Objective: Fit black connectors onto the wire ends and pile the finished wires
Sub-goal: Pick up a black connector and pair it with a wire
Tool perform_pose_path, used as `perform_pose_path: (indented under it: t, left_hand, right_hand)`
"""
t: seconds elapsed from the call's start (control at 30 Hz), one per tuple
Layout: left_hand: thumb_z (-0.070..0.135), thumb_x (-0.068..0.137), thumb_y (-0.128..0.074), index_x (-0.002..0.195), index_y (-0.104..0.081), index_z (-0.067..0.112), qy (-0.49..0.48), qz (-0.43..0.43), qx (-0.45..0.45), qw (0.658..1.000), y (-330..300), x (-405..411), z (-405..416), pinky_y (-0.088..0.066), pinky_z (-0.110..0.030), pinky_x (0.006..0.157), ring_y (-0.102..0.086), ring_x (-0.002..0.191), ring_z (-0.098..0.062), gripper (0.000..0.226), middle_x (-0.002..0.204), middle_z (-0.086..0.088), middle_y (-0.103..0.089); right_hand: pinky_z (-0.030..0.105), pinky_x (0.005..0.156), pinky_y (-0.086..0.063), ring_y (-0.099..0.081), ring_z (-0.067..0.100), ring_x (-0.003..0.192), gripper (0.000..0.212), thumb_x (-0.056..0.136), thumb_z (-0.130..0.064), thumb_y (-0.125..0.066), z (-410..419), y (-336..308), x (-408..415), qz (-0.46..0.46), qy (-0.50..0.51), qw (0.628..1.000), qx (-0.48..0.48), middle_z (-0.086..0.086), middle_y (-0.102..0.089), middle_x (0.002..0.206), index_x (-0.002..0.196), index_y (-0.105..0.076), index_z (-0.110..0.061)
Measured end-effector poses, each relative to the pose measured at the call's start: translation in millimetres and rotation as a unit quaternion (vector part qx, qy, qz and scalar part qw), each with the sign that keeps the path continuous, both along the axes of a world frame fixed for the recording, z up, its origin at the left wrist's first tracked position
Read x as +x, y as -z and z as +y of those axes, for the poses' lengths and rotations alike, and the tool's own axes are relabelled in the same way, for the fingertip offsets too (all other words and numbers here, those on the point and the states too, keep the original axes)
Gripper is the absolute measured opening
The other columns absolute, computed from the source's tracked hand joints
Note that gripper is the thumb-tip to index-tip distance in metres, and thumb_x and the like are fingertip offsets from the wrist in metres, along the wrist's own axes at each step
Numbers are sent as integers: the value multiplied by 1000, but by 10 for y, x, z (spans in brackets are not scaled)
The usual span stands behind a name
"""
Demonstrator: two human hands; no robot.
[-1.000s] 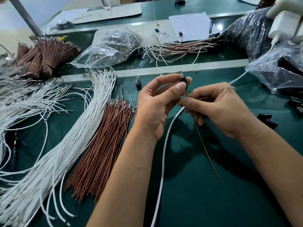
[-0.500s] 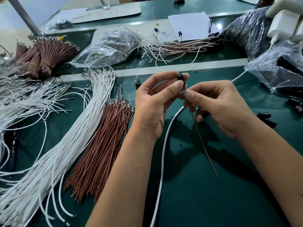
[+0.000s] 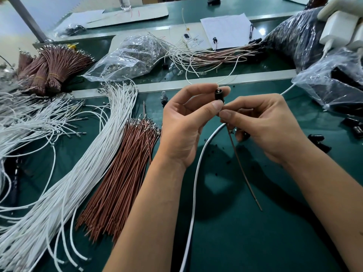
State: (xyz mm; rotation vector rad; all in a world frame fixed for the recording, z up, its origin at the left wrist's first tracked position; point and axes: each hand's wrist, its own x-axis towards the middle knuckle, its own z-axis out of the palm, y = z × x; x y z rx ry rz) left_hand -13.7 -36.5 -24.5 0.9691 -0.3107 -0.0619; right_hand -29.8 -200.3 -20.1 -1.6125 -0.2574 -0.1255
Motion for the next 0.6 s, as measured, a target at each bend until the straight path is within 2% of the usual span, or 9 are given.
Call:
perform_pose_path:
  t: [0.17,0.3,0.5,0.6]
  left_hand:
    - [-15,78,-69,98,-66,3,-15,-17,12,1000,-7,-5,-21,-56,-29,82,-73,90,-19,27,98,-14,-76]
    - [-13,78,-70,98,-66,3,-19,-15,11,1000,-5,-3,-18,-56,-28,82,-72,89,-19,26,98,-15,-76]
    - [-9,84,-66,97,-67,2,-14,30,3,999,-3,13,12,-57,-30,83,-70,84,-24,17,98,-18,-74]
    - [-10,86,-66,97,-67,1,-27,44,12,999,0,15,21,-57,-29,80,-70,84,-26,16,99,-19,-73]
  right_hand:
    - [21,46,-46,-57,7,56,2,86,-20,-79,-13,16,6,-12,-5,1000,-13,-4,-69,65,84,-80,-19]
    - [23,47,-47,-59,8,60,4,89,-16,-77,-15,21,17,-19,-7,999,-26,-1,-71,70,89,-80,-18]
    - [23,47,-49,-61,13,64,8,88,-14,-77,-19,39,28,-10,-4,1000,-19,14,-72,76,90,-82,-19]
    - [23,45,-48,-61,14,63,5,87,-18,-78,-26,39,29,-7,-9,1000,-15,12,-72,75,88,-83,-20]
